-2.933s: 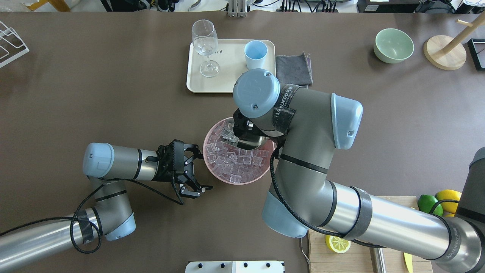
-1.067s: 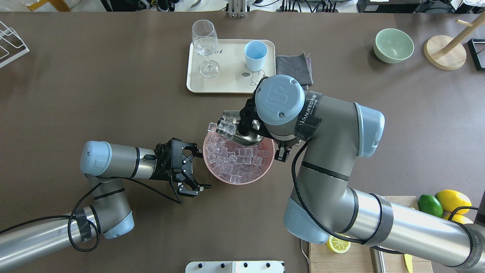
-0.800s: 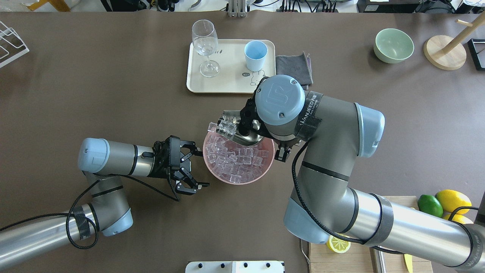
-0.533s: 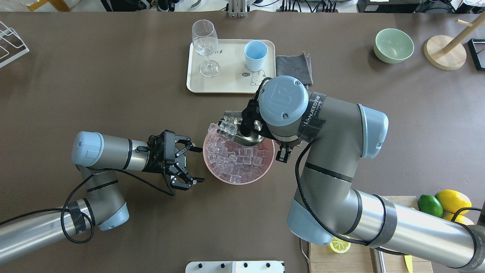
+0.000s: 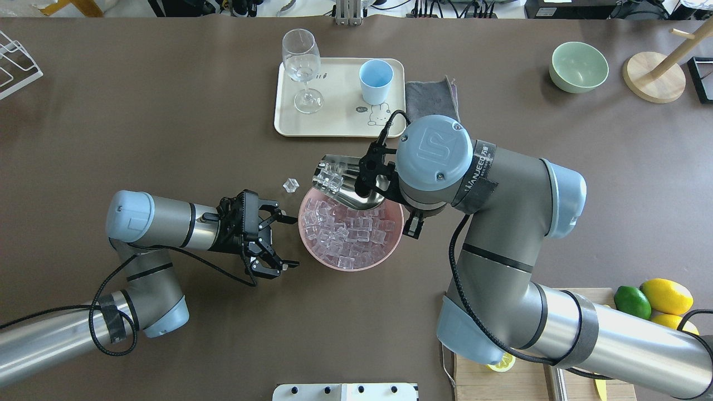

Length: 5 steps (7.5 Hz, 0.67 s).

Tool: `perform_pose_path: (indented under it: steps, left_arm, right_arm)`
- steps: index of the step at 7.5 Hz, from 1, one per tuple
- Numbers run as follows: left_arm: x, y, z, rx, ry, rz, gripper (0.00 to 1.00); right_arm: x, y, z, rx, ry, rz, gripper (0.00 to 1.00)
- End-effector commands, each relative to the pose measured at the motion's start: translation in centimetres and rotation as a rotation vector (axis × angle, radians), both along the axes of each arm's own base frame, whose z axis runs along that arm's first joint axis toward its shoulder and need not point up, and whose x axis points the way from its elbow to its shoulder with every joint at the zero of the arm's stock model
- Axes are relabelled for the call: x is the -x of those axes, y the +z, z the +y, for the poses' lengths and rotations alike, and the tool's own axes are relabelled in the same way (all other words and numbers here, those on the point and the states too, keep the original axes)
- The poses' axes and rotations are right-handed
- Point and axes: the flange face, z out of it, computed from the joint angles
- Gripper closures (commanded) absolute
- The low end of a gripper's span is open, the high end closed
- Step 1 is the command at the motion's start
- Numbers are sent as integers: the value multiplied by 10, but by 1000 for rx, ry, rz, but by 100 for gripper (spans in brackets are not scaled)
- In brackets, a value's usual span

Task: Put ice in cup with scoop
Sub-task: 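Lift the scoop with ice cubes out of the bowl with the right gripper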

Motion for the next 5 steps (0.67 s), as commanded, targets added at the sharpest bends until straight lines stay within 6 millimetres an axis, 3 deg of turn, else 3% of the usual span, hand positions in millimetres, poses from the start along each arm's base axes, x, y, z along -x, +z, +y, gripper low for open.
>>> perform_pose_path:
  steps: [1, 4, 5]
  left_arm:
    - [-2, -2, 1, 4, 2, -8, 2]
    - [4, -17, 1, 21, 1, -41, 2]
    - [16, -22, 2, 40, -1, -71, 2]
  right_arm:
    - [-13, -15, 7, -15, 65, -151, 100]
    - [-27, -31, 5, -9, 246, -348, 100]
    - [-30, -33, 4, -29, 271, -366, 100]
